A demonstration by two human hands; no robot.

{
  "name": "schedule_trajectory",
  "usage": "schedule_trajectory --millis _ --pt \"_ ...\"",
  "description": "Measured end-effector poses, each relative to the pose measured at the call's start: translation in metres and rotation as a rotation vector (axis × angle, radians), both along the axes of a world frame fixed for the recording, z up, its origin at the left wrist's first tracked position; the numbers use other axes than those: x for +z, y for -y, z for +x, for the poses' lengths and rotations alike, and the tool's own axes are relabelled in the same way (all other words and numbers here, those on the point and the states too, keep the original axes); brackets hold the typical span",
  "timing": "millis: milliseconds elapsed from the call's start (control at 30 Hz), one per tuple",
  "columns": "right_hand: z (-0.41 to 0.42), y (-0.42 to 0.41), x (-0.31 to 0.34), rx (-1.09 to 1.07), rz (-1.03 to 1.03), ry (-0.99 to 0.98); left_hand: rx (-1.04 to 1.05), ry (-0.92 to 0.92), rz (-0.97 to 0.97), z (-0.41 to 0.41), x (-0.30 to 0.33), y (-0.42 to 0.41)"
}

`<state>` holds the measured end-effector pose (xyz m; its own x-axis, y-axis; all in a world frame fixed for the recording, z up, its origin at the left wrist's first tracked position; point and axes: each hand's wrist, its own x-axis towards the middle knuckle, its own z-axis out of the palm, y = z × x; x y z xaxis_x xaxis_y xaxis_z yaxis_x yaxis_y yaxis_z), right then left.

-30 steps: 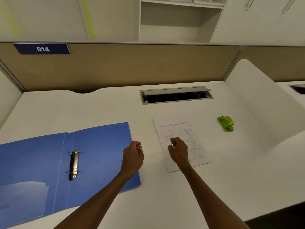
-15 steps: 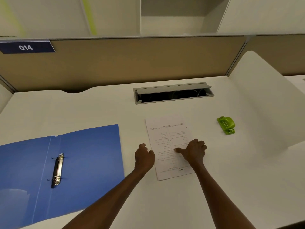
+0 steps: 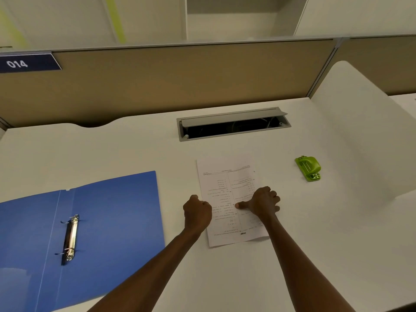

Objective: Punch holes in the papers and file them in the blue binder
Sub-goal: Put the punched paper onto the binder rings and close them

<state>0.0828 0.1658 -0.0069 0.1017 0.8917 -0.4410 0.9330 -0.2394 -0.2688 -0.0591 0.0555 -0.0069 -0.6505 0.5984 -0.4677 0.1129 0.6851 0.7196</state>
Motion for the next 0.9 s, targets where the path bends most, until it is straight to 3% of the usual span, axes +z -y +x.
schedule_trajectory --millis 167,333,533,700,800,900 --pt "-0.007 -0.001 -0.001 -0.023 -0.057 -0.034 -0.020 -0.012 0.001 0.001 0.003 0.001" --pt "-0.005 0.003 0.001 0.046 0.009 -0.073 -0.042 -0.013 0.013 0.000 0.007 0.005" --pt "0.004 -0.001 0.007 -0.004 -0.030 -0.367 -0.102 -0.059 0.010 0.000 0.010 0.008" --pt "0.025 -0.007 0.008 -0.129 -0.133 -0.747 -0.139 -0.098 0.005 0.001 0.013 0.009" --pt "0.032 -0.012 0.008 -0.189 -0.142 -0.810 -0.154 -0.106 0.023 0.001 0.012 0.010" --pt "0.036 -0.020 0.001 -0.229 -0.043 -0.727 -0.163 -0.120 0.039 0.000 0.008 0.010"
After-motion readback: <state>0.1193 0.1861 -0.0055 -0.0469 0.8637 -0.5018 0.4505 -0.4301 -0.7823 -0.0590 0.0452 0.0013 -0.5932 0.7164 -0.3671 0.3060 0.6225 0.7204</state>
